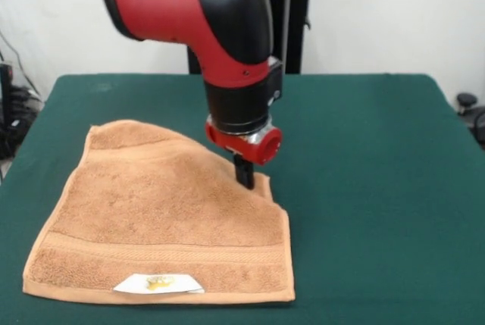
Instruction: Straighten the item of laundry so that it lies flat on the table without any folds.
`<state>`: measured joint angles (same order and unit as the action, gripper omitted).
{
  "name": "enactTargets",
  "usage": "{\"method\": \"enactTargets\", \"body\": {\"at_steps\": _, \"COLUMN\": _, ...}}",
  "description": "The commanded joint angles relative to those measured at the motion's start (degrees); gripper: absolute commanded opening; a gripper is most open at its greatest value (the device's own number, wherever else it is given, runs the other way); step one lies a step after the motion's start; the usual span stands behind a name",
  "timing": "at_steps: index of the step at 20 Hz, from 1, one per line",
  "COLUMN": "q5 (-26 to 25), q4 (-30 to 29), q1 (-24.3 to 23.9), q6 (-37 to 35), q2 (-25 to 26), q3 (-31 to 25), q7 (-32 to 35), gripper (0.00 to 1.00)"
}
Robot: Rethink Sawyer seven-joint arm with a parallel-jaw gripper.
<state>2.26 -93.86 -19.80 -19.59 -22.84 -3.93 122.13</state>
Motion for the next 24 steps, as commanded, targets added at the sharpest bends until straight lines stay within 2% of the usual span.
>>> {"method": "enactTargets", "body": {"at_steps": 1, "q5": -4.50, "q4": 7.70, "q1": -2.17, "q6": 3.80, "q2": 3.66, "q3": -3.04, "q7": -2.02, "gripper": 0.00}}
{"method": "enactTargets", "body": {"at_steps": 14, "q5": -5.69, "q4": 5.01, "q1": -1.18, "q6": 7.58, "q2": 4.48, "q3": -3.51, "q7": 3.65, "gripper": 0.00}}
{"method": "enactTargets", "body": {"at_steps": 15, "q5": -5.39, "q4": 3.75, "q1": -0.48, "q6": 9.04, "q2": 4.53, "q3": -3.27, "q7": 5.28, "gripper": 0.00}}
{"method": "enactTargets", "body": {"at_steps": 18, "q5": -1.60, "q4": -5.51, "q1": 3.43, "q6": 11.75, "q2": 1.05, "q3": -3.01, "q7": 13.88, "gripper": 0.00}}
{"method": "enactTargets", "body": {"at_steps": 24, "q5": 4.73, "q4": -15.75, "q1": 6.82, "q6": 13.22, "q2": -3.65, "q3": -4.73, "q7": 21.11, "gripper": 0.00}}
